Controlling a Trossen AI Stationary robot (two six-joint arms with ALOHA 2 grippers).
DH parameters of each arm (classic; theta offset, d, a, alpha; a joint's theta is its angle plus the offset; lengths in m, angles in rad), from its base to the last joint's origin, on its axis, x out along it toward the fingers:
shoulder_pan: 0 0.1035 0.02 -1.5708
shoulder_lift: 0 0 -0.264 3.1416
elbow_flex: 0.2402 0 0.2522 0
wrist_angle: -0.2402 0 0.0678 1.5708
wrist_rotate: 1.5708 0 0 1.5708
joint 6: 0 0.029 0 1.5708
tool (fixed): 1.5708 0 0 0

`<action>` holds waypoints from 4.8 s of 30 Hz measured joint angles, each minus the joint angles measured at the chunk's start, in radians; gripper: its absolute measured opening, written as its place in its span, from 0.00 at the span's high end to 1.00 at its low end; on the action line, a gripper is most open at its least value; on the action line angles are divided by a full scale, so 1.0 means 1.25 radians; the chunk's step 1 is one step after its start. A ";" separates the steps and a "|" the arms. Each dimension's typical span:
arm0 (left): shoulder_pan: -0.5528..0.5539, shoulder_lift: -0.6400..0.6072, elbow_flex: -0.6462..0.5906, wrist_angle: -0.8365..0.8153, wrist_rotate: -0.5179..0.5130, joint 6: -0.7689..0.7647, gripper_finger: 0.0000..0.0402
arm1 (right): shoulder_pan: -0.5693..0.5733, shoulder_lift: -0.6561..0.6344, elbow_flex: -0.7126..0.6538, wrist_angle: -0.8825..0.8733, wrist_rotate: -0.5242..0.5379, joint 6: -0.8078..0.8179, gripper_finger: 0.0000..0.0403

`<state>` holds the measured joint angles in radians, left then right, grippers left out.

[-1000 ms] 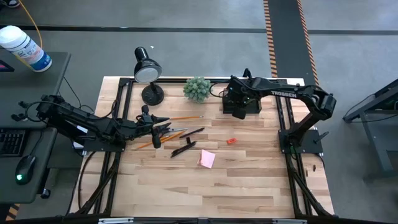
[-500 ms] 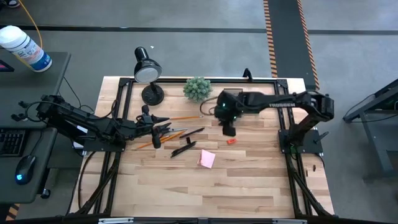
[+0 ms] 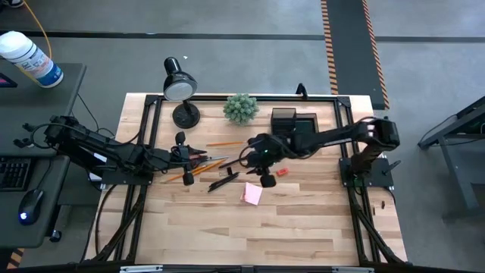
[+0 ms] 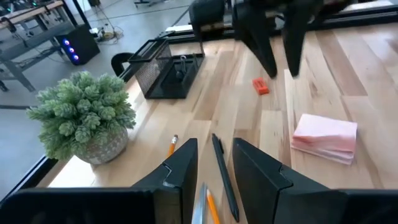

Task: Pick and place office supplies into organizer
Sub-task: Put the black binder clip into the black desk organizer

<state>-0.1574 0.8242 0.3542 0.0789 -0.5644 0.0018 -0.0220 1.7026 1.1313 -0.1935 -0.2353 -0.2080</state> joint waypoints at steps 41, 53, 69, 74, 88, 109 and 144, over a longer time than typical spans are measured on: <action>0.000 0.000 0.000 -0.053 0.043 -0.006 0.78 | -0.005 0.370 0.317 -0.028 0.052 -0.123 0.79; 0.000 0.000 0.000 -0.066 0.048 -0.006 0.78 | -0.008 0.448 0.399 -0.081 0.114 -0.155 0.79; 0.000 0.000 0.000 -0.066 0.048 -0.001 0.78 | -0.015 0.446 0.399 -0.116 0.088 -0.146 0.79; 0.000 0.000 0.000 -0.066 0.048 0.001 0.78 | -0.014 0.446 0.399 -0.116 0.087 -0.140 0.79; 0.000 0.000 0.000 -0.066 0.048 0.001 0.78 | -0.014 0.444 0.399 -0.110 0.087 -0.134 0.80; 0.000 0.000 0.000 -0.066 0.048 0.001 0.78 | -0.013 0.443 0.399 -0.090 0.075 -0.126 0.80; 0.000 0.000 0.000 -0.065 0.048 0.001 0.78 | -0.019 0.452 0.400 -0.162 0.057 -0.141 0.99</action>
<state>-0.1574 0.8238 0.3542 -0.0025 -0.5045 0.0029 -0.0463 2.2677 1.6314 -0.3958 -0.1644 -0.3840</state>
